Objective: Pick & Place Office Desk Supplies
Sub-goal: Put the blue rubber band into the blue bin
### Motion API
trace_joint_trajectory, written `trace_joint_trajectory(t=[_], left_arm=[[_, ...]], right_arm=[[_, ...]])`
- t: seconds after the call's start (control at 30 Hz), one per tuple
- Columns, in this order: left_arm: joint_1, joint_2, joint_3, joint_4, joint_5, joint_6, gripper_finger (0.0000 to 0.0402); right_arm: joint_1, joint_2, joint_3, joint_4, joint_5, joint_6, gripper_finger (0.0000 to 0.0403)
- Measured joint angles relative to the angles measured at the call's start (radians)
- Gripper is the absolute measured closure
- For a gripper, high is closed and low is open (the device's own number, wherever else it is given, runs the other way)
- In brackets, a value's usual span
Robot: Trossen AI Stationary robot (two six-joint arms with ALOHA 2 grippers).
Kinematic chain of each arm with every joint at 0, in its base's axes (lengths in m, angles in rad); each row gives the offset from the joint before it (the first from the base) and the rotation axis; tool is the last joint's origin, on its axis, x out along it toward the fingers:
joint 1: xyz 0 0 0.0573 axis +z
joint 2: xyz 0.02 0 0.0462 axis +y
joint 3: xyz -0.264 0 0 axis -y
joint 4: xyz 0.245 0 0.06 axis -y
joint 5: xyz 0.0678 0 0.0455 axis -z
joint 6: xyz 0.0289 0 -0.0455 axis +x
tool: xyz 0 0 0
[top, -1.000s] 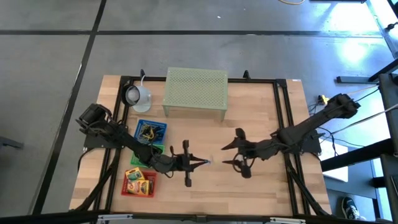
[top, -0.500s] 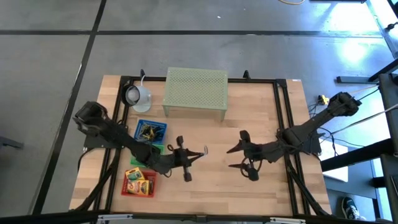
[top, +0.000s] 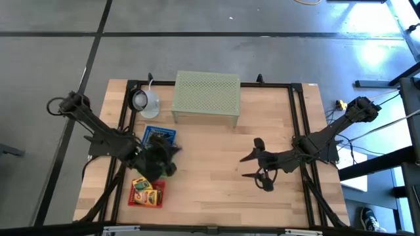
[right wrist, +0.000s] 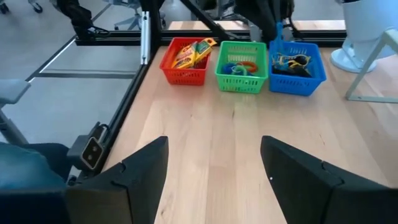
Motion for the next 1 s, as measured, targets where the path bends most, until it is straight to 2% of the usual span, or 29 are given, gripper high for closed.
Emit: trace_joint_trajectory(t=[0.1,0.2,0.3,0.4,0.5,0.7,0.9,1.0], left_arm=[[0.001,-0.026,0.0,-0.22,0.014,-0.201,0.0398],[0.01,-0.027,0.0,-0.413,0.072,-0.382,0.0398],[0.023,-0.019,0.0,-0.551,0.12,-0.528,0.0398],[0.041,-0.015,-0.004,-0.636,0.145,-0.611,0.0398],[0.069,-0.01,-0.027,-0.65,0.163,-0.645,0.0398],[0.126,-0.01,-0.12,-0.569,0.248,-0.67,0.0398],[0.149,-0.01,-0.152,-0.528,0.29,-0.667,0.0395],[0.149,-0.01,-0.152,-0.528,0.292,-0.665,0.0381]], right_arm=[[0.0,0.0,0.0,0.0,0.025,-0.01,0.0144],[0.0,0.0,0.0,-0.002,0.039,-0.045,0.0144],[-0.001,0.0,0.0,-0.004,0.04,-0.094,0.0144],[-0.001,0.0,0.0,-0.005,0.059,-0.149,0.0144],[-0.001,0.0,0.0,-0.005,0.119,-0.198,0.0144],[-0.01,0.0,0.0,-0.005,0.24,-0.239,0.0144],[-0.037,0.0,0.0,-0.006,0.249,-0.241,0.0144],[-0.051,0.0,0.0,-0.009,0.249,-0.243,0.0144]])
